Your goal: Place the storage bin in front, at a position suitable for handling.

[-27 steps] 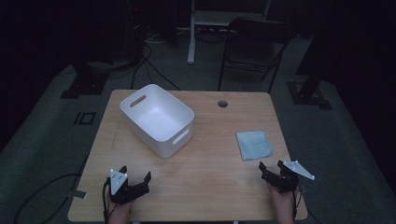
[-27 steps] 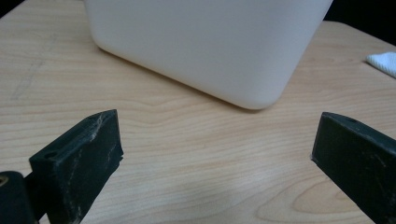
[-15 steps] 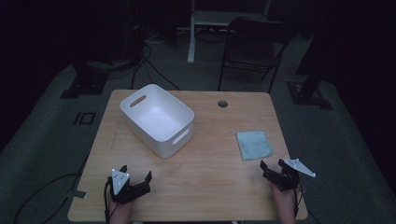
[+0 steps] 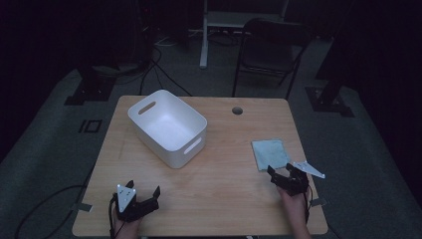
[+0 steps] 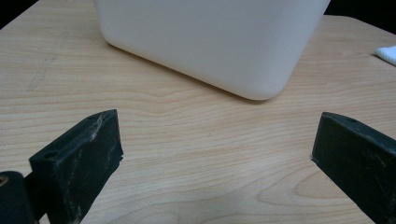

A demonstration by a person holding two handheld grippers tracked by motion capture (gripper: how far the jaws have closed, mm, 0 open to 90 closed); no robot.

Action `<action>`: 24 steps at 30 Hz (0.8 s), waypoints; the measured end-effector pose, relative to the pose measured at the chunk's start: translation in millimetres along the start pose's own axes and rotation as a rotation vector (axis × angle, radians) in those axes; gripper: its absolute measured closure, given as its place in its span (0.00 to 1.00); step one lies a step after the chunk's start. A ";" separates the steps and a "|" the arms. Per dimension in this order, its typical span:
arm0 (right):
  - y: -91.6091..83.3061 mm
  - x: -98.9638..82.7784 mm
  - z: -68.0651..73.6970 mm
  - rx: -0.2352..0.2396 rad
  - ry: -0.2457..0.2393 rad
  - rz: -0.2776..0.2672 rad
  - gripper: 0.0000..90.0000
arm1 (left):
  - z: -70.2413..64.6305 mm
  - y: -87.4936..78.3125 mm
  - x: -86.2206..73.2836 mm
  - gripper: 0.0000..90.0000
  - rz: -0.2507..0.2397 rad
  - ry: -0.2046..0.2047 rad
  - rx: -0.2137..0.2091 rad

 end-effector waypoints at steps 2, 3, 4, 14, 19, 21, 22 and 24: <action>5.5 2.6 4.6 0.008 -0.014 0.016 0.19 | 3.1 -1.0 1.0 0.02 -0.001 0.002 0.006; 8.2 3.7 7.4 0.010 -0.024 0.027 0.19 | 4.8 -1.3 1.5 0.02 -0.001 -0.007 0.009; 10.4 5.4 10.4 0.011 -0.033 0.029 0.19 | 6.4 -1.3 1.9 0.02 -0.002 -0.015 0.011; 22.8 26.9 34.9 0.092 -0.051 0.043 0.19 | 11.7 -0.3 0.7 0.02 0.019 -0.022 0.015; 27.0 37.1 46.4 0.105 -0.061 0.040 0.19 | 12.0 0.4 0.7 0.02 0.024 -0.018 0.013; 28.7 41.7 53.0 0.112 -0.076 0.037 0.19 | 11.4 0.2 0.5 0.02 0.025 0.000 0.012; 29.5 44.7 56.4 0.120 -0.078 0.035 0.19 | 11.2 0.1 0.6 0.02 0.025 0.003 0.010; 30.5 51.9 63.5 0.130 -0.087 0.026 0.19 | 11.3 0.2 0.3 0.02 0.030 -0.007 0.008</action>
Point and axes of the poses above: each handheld gripper's, and its own axes: y roughly forward along the jaws, x roughly out of its top, z roughly to its left, the point moved 7 cm from there along y, roughly forward along the jaws, and after that the axes turned 11 degrees about -y, right-handed, at the moved point
